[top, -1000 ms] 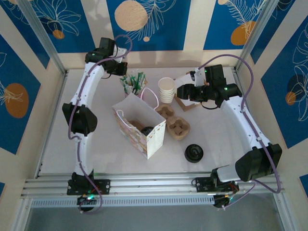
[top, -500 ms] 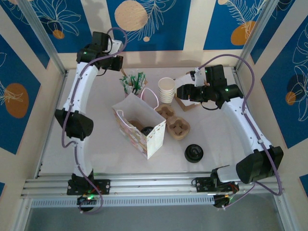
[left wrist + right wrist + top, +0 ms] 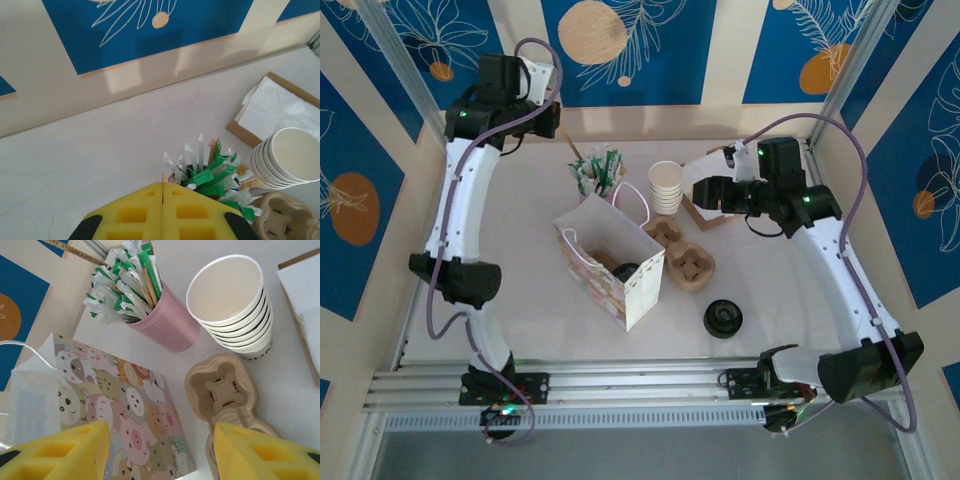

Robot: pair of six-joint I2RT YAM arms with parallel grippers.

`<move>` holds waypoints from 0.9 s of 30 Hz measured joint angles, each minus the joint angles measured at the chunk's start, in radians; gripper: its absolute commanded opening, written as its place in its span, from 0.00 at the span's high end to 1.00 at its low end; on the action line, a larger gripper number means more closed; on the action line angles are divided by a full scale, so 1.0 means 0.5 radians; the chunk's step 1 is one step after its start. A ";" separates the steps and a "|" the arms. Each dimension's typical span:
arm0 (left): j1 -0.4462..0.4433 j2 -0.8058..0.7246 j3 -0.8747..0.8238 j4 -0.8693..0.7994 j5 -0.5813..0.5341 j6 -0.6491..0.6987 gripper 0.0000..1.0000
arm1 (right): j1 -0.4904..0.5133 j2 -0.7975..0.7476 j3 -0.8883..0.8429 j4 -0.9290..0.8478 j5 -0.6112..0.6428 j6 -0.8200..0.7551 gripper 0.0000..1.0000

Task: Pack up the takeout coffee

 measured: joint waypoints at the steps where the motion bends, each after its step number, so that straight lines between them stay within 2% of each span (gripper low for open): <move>1: 0.000 -0.034 0.000 -0.011 0.001 -0.007 1.00 | 0.002 -0.034 -0.016 0.013 0.006 -0.002 0.42; 7: 0.000 -0.288 0.000 -0.031 0.019 -0.083 1.00 | 0.019 -0.232 -0.137 0.123 0.020 -0.050 0.39; 15: 0.000 -0.692 -0.024 -0.076 0.210 -0.229 1.00 | 0.074 -0.495 -0.320 0.226 0.082 -0.107 0.39; 20: 0.000 -1.027 -0.327 -0.033 0.463 -0.392 1.00 | 0.074 -0.580 -0.333 0.211 0.183 -0.082 0.40; 27: -0.002 -1.316 -0.668 0.041 0.729 -0.600 1.00 | 0.074 -0.687 -0.390 0.127 0.318 0.027 0.40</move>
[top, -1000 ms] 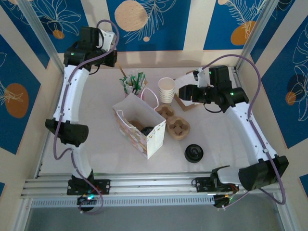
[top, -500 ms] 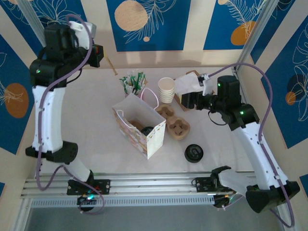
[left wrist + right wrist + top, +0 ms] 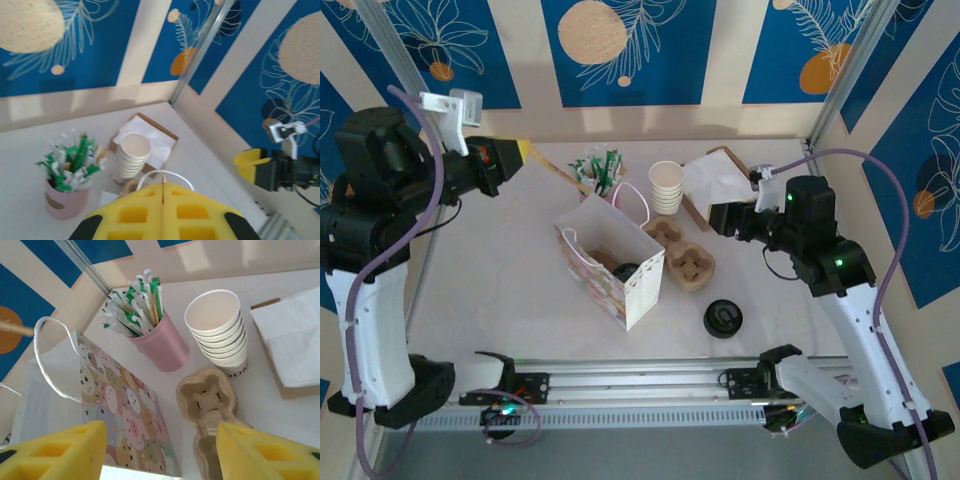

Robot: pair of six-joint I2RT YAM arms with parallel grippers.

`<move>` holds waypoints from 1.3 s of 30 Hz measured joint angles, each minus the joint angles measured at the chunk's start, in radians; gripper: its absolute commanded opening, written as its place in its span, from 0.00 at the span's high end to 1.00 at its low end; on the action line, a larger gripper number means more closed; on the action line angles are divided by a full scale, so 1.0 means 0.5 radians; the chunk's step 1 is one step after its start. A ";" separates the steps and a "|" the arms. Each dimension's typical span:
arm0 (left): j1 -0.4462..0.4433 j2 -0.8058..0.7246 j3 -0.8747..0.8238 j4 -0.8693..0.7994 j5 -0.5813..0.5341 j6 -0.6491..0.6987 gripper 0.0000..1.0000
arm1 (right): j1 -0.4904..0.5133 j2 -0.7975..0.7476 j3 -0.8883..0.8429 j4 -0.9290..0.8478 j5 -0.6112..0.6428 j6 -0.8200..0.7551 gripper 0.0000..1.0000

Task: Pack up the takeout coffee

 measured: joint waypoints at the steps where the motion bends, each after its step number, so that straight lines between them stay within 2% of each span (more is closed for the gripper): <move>1: -0.001 -0.039 -0.063 0.011 0.027 -0.025 1.00 | 0.000 -0.023 -0.017 -0.007 0.014 0.015 0.40; 11: -0.056 -0.163 -0.526 0.107 0.160 -0.186 1.00 | 0.000 -0.160 -0.129 -0.124 0.186 0.167 0.39; 22: -0.298 -0.041 -0.844 0.191 0.063 -0.184 0.99 | 0.000 -0.285 -0.214 -0.217 0.262 0.258 0.36; 23: -0.333 -0.006 -0.847 0.192 0.045 -0.172 0.89 | 0.000 -0.294 -0.217 -0.223 0.274 0.259 0.36; 24: -0.359 0.025 -0.848 0.193 0.031 -0.154 0.84 | 0.000 -0.307 -0.222 -0.225 0.283 0.259 0.36; 27: -0.421 0.117 -0.848 0.194 -0.025 -0.109 0.80 | 0.000 -0.345 -0.239 -0.261 0.319 0.256 0.35; 29: -0.434 0.154 -0.847 0.195 -0.068 -0.091 0.69 | -0.001 -0.356 -0.240 -0.285 0.351 0.242 0.35; 39: -0.445 0.158 -0.755 0.177 -0.250 -0.004 0.51 | -0.006 -0.359 -0.239 -0.340 0.453 0.166 0.33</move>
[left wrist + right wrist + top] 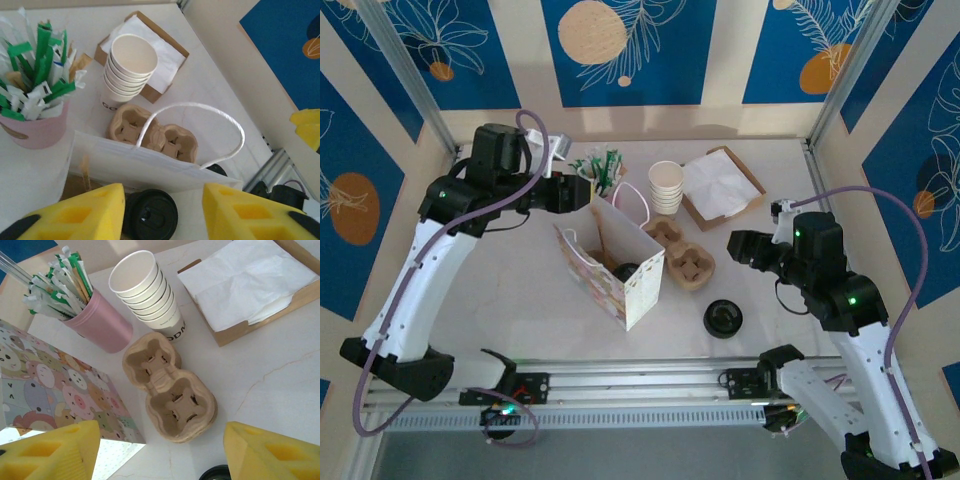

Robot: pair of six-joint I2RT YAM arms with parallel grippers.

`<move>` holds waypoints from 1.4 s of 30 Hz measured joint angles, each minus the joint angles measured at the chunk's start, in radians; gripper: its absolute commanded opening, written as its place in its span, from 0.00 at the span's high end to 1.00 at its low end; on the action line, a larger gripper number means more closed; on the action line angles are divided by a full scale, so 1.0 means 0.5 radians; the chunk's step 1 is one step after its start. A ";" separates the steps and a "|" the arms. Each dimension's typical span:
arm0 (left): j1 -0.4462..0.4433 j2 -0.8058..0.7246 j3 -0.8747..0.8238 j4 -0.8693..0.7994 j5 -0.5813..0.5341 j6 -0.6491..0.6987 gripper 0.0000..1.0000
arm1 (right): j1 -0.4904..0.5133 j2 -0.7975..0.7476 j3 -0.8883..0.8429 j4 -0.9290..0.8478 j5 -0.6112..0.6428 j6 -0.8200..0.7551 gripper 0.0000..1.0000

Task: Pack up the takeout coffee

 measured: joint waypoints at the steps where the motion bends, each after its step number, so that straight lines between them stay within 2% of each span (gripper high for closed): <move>1: 0.000 -0.007 0.001 0.000 -0.022 0.007 0.51 | 0.000 0.000 0.000 0.000 0.004 -0.005 0.32; 4: -0.002 -0.040 0.000 0.002 -0.083 0.028 0.44 | 0.000 0.000 0.000 -0.001 0.018 -0.021 0.33; 15: -0.002 -0.388 -0.323 0.147 -0.488 0.066 0.36 | -0.027 0.005 0.020 -0.009 0.094 -0.098 0.31; 21: -0.002 -0.687 -0.557 0.214 -0.648 0.022 0.33 | -0.066 0.127 0.109 0.097 0.105 -0.158 0.29; 31: -0.002 -1.022 -0.846 0.207 -0.771 -0.136 0.32 | -0.271 0.677 0.358 0.406 -0.009 -0.192 0.29; 42: -0.002 -1.075 -1.039 0.150 -0.849 -0.311 0.31 | -0.356 1.526 0.607 0.555 -0.112 0.015 0.30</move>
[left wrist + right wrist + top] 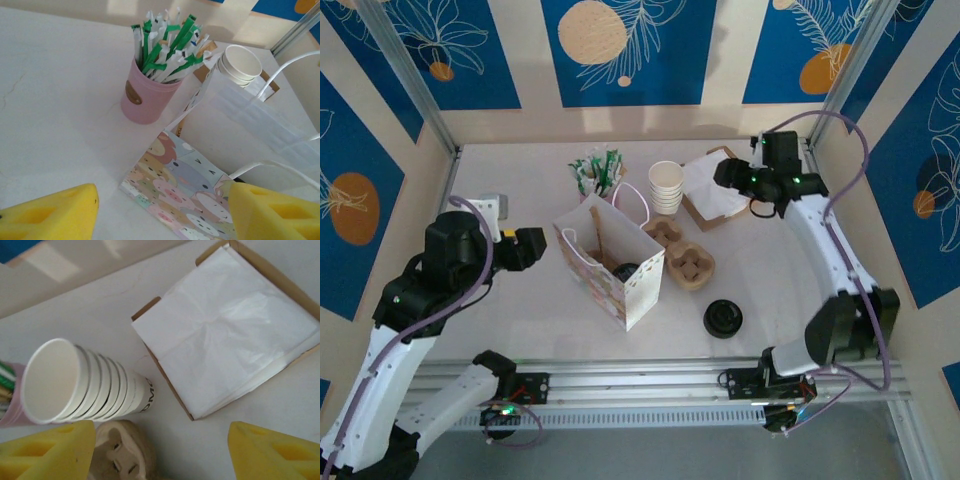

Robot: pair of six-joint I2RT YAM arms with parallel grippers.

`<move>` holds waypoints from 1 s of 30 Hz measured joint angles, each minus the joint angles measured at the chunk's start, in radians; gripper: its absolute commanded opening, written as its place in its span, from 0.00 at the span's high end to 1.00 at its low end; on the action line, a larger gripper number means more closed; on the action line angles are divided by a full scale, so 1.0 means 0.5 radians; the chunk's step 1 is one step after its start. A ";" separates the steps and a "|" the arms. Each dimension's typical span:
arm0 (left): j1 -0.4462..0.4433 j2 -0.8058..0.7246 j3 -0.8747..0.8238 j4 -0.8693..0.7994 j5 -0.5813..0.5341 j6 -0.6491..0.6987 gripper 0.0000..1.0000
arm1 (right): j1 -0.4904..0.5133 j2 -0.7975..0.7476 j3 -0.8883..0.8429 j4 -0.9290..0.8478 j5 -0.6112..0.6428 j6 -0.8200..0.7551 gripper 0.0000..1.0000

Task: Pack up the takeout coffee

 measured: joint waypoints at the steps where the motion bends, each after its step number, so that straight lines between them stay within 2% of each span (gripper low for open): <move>1: 0.000 0.002 -0.002 -0.007 0.001 -0.014 0.31 | -0.002 0.097 0.048 -0.004 0.000 0.027 0.31; 8: 0.000 0.011 -0.060 -0.015 -0.005 -0.090 0.30 | -0.005 0.628 0.383 -0.058 0.082 0.196 0.31; 16: 0.000 0.009 -0.134 -0.035 -0.067 -0.142 0.30 | 0.037 1.134 0.784 -0.180 0.268 0.243 0.32; 22: 0.000 0.003 -0.141 -0.082 -0.103 -0.157 0.30 | 0.106 1.377 0.963 -0.243 0.381 0.244 0.32; 30: 0.000 -0.069 -0.142 -0.141 -0.151 -0.204 0.30 | 0.124 1.541 1.043 -0.303 0.465 0.249 0.32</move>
